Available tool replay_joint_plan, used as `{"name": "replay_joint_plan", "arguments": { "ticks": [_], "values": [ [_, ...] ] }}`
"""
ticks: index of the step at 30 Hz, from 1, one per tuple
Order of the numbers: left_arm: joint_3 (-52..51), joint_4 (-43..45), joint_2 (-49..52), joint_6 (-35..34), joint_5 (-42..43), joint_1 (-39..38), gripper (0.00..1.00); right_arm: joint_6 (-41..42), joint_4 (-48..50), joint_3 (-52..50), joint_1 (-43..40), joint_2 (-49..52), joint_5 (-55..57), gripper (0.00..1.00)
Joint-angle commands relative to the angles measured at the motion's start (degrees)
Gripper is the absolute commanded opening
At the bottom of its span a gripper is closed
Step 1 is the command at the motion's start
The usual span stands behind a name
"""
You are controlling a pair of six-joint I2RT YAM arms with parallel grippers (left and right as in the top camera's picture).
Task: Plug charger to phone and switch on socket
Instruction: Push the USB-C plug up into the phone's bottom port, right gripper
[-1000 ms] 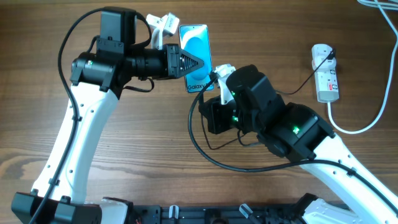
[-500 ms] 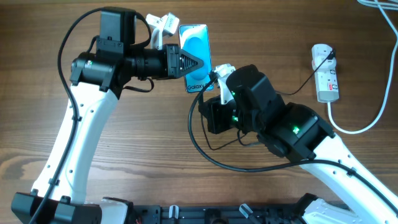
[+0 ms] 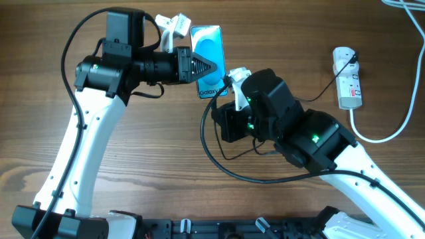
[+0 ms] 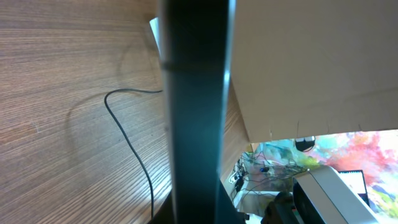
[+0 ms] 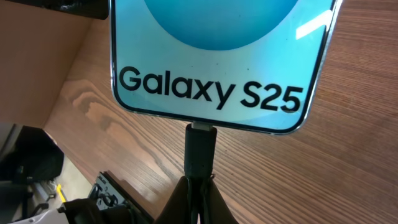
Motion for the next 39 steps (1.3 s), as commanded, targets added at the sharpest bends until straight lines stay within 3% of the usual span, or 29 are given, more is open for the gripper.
{"name": "replay_joint_plan", "arguments": {
  "ticks": [1,12,26,28,36,39],
  "values": [
    [0.9,-0.6,-0.8,1.4,1.4,-0.3,0.04,-0.8,1.7,0.0,0.1,0.3,3.5,0.04],
    [0.9,-1.8,-0.8,1.4,1.4,-0.3,0.04,-3.7,3.3,0.0,0.1,0.3,9.4,0.04],
    [0.9,-2.1,-0.8,1.4,3.8,-0.3,0.04,-4.6,7.6,0.0,0.1,0.3,9.1,0.05],
    [0.9,-2.4,-0.8,1.4,3.8,-0.3,0.04,-4.6,7.9,0.0,0.1,0.3,9.1,0.1],
    [0.9,-3.5,-0.8,1.4,3.8,-0.3,0.04,-4.6,8.1,0.0,0.1,0.3,9.1,0.13],
    [0.9,-3.5,-0.8,1.4,3.7,-0.3,0.04,-4.6,7.9,0.0,0.1,0.3,9.1,0.24]
  ]
}}
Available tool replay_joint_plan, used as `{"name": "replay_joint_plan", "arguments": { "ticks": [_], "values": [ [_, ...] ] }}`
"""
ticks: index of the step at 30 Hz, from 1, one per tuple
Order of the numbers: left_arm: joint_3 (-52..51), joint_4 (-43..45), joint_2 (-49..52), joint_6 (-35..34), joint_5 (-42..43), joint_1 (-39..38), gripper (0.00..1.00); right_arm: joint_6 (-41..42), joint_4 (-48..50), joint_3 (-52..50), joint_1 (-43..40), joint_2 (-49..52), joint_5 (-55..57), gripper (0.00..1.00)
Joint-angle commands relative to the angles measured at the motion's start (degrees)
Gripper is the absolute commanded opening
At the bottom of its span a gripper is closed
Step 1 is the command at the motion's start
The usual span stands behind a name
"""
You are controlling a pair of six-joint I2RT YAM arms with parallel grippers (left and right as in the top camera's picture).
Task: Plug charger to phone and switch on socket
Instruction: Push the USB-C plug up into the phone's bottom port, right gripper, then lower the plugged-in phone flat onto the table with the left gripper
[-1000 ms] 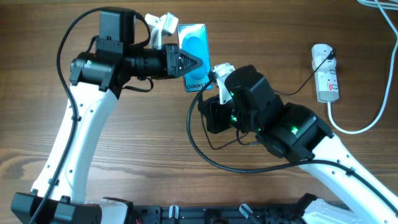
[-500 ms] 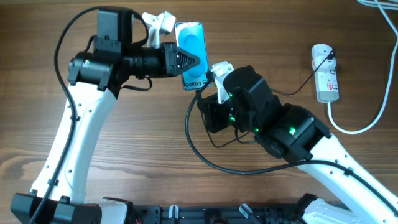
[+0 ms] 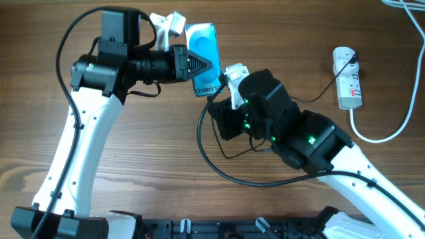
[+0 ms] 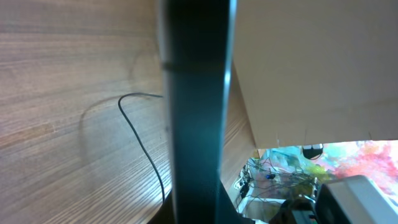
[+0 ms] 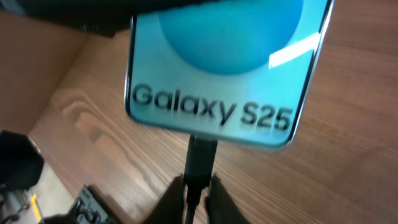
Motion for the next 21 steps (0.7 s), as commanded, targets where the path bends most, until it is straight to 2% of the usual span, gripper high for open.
{"name": "replay_joint_plan", "arguments": {
  "ticks": [1,3,5,8,16,21],
  "values": [
    [0.1,-1.4,-0.8,0.9,4.2,-1.3,0.04,-0.7,2.1,0.9,-0.8,0.2,4.8,0.24],
    [0.1,-1.4,-0.8,0.4,1.1,-1.3,0.04,-0.7,1.7,0.9,-0.8,0.2,4.0,0.27],
    [0.1,-1.5,-0.8,-1.2,-2.5,-1.3,0.04,-0.7,1.2,0.9,-0.8,0.2,2.5,0.35],
    [0.1,-1.4,-0.7,-2.5,-7.9,-1.3,0.04,-1.1,-0.1,0.9,-0.8,0.2,-0.5,0.42],
    [0.0,-3.5,1.1,-2.5,-19.1,-1.3,0.04,1.9,-8.1,0.9,-0.8,0.2,-2.1,1.0],
    [0.0,-7.1,5.4,-1.8,-19.0,-1.4,0.04,5.1,-10.9,0.9,-0.8,0.2,-1.4,1.0]
  ]
}}
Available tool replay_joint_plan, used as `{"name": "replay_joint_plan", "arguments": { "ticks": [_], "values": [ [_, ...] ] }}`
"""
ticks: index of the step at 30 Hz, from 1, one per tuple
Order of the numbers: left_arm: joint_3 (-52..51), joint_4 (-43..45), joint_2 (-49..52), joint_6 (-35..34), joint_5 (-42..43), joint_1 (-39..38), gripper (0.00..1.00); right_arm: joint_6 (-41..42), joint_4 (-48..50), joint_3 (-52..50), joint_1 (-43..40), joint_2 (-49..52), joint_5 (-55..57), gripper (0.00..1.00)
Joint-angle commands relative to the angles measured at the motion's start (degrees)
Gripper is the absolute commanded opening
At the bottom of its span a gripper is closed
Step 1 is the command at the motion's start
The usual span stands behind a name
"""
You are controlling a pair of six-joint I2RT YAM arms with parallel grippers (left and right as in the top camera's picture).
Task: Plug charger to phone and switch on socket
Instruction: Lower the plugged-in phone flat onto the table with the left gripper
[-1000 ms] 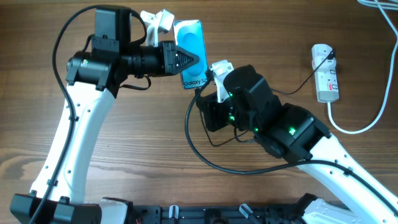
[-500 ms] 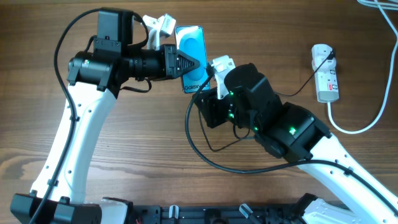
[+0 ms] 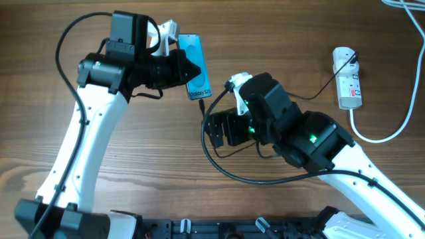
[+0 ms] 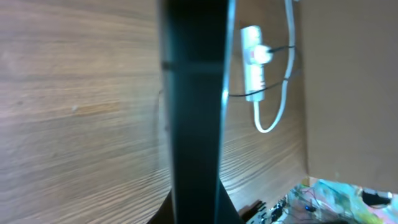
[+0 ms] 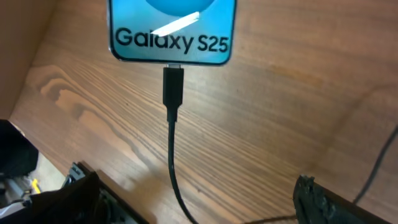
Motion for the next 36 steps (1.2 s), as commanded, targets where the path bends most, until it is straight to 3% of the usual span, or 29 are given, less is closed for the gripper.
{"name": "replay_joint_plan", "arguments": {
  "ticks": [1,8,19,28,36],
  "values": [
    [0.0,-2.0,4.3,0.6,-1.4,-0.4,0.04,2.8,-0.5,0.9,-0.2,0.2,-0.1,1.0],
    [0.0,-4.2,13.2,5.2,-0.3,-2.9,0.04,8.3,-0.5,0.9,-0.2,0.4,-0.3,1.0],
    [0.0,0.1,25.0,8.8,2.3,-6.7,0.04,8.5,-2.1,0.9,-0.2,2.4,-0.3,0.99],
    [-0.1,2.9,28.8,9.4,2.3,-6.7,0.04,8.5,-4.6,0.9,-0.9,2.3,-0.1,1.0],
    [-0.1,4.7,31.7,9.4,2.0,-6.7,0.04,8.3,-11.4,0.9,-7.1,1.9,-0.1,1.0]
  ]
}}
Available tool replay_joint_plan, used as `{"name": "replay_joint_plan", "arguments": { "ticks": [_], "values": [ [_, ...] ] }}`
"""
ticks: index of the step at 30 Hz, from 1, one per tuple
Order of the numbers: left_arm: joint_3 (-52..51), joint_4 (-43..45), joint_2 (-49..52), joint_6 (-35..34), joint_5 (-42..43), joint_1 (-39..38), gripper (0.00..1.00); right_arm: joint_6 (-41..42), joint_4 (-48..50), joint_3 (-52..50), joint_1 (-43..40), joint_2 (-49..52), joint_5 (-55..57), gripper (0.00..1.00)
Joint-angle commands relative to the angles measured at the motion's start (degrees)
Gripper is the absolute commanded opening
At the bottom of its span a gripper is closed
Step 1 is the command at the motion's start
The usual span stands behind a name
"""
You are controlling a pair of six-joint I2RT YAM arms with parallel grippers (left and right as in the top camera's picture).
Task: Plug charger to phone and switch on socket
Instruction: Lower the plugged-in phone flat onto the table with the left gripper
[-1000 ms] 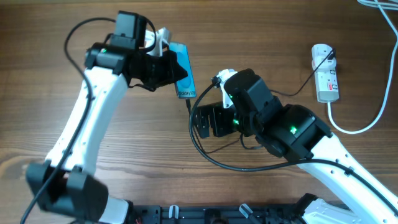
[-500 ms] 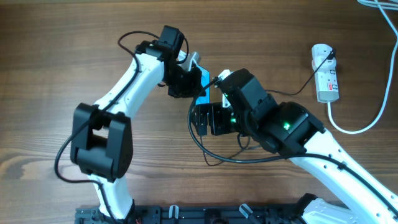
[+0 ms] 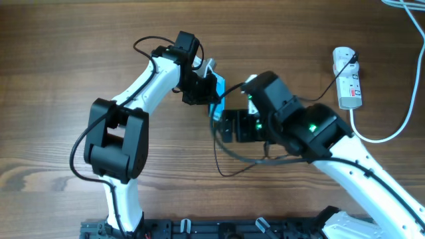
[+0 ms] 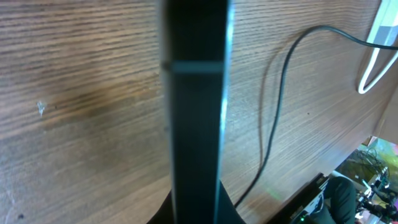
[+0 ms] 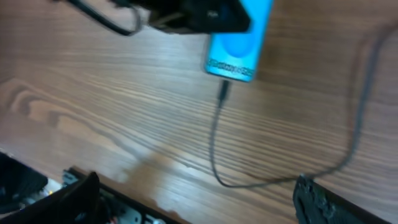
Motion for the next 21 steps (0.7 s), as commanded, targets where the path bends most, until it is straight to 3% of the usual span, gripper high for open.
{"name": "replay_joint_plan", "arguments": {
  "ticks": [1,21],
  "values": [
    [0.0,1.4,2.3,1.4,1.7,0.1,0.04,0.2,-2.8,0.9,-3.1,0.0,-0.1,1.0],
    [0.0,3.3,4.9,1.4,-0.9,0.1,0.06,0.3,-3.2,0.9,-3.9,0.0,0.0,1.0]
  ]
}}
